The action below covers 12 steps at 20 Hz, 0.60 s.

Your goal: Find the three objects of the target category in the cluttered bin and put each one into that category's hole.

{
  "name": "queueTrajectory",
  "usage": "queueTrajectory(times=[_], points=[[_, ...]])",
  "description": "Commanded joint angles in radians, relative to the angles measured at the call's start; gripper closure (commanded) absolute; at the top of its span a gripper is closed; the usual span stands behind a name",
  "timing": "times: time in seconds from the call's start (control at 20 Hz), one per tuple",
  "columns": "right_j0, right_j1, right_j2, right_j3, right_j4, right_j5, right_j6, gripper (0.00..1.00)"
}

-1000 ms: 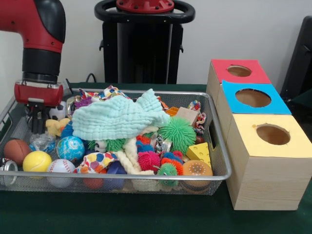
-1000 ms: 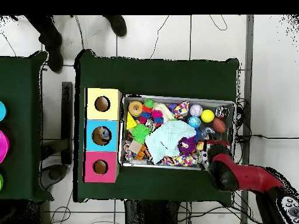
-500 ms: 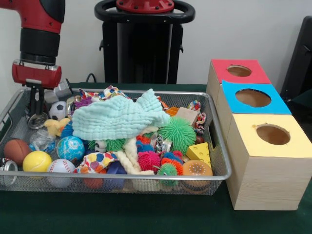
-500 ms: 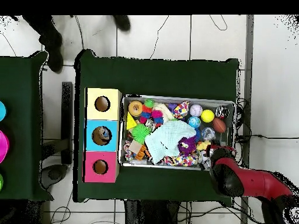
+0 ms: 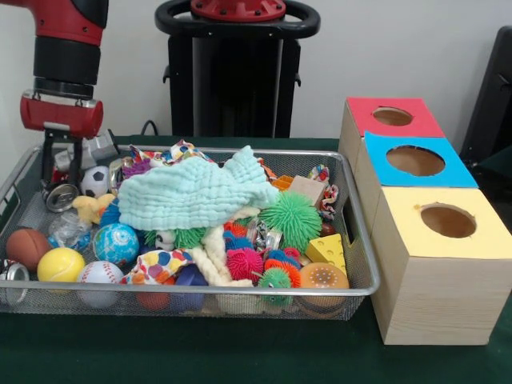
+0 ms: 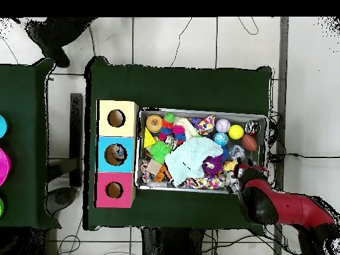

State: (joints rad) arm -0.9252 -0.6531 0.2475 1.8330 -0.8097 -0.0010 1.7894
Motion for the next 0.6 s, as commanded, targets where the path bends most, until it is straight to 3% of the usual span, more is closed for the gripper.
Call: queueTrajectory(times=[0.05, 0.45, 0.6], points=[[-0.026, 0.02, 0.103, 0.036, 0.009, 0.042, 0.053, 0.0], [-0.023, 0.021, 0.1, 0.028, 0.013, 0.057, 0.051, 0.0], [-0.018, 0.058, 0.076, 0.006, 0.017, 0.061, 0.06, 0.0]])
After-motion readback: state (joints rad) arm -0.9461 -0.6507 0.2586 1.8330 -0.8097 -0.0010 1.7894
